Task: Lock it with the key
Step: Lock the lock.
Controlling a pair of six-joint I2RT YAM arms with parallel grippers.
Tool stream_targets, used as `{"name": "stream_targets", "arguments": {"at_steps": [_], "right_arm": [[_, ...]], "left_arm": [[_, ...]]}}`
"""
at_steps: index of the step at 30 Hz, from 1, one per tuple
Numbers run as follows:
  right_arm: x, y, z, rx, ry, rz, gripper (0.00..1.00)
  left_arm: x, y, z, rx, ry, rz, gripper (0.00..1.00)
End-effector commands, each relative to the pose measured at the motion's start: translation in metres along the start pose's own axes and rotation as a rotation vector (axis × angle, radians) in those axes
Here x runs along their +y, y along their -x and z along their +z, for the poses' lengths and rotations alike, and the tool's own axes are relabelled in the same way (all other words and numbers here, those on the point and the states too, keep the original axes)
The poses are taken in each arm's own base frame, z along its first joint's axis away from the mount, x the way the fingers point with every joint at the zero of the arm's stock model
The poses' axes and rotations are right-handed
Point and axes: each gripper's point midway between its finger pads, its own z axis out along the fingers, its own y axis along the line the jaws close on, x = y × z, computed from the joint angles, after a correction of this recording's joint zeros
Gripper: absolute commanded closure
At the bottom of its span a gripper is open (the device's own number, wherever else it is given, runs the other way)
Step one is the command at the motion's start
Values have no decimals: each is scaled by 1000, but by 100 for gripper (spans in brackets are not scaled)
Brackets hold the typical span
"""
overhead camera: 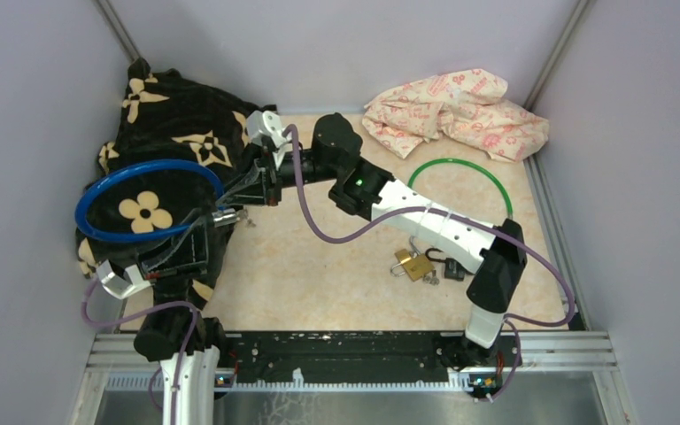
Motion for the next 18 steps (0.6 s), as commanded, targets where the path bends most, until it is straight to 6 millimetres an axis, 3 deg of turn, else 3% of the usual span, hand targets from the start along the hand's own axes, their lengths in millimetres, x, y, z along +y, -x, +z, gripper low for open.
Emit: {"name": "stream_targets", "arguments": {"at_steps": [1, 4, 5, 7, 10, 13, 18], "right_arm": [[11, 17, 1, -31, 24, -51, 99], [11, 9, 1, -1, 21, -50, 100], [12, 6, 0, 11, 26, -50, 89], [17, 1, -5, 36, 43, -45, 53], [11, 5, -21, 21, 23, -52, 32], [-2, 1, -39, 1, -129, -77, 26], [-2, 8, -72, -55, -565, -485, 24]], "left_arm": [[-17, 18, 5, -67, -55, 17, 100], [-18, 20, 5, -76, -56, 21, 100], [-18, 20, 5, -77, -55, 23, 100], [-17, 21, 4, -79, -52, 30, 100], [-17, 20, 3, -79, -52, 36, 100], [-17, 20, 3, -77, -55, 43, 100], [-14, 19, 3, -73, -45, 45, 100]]}}
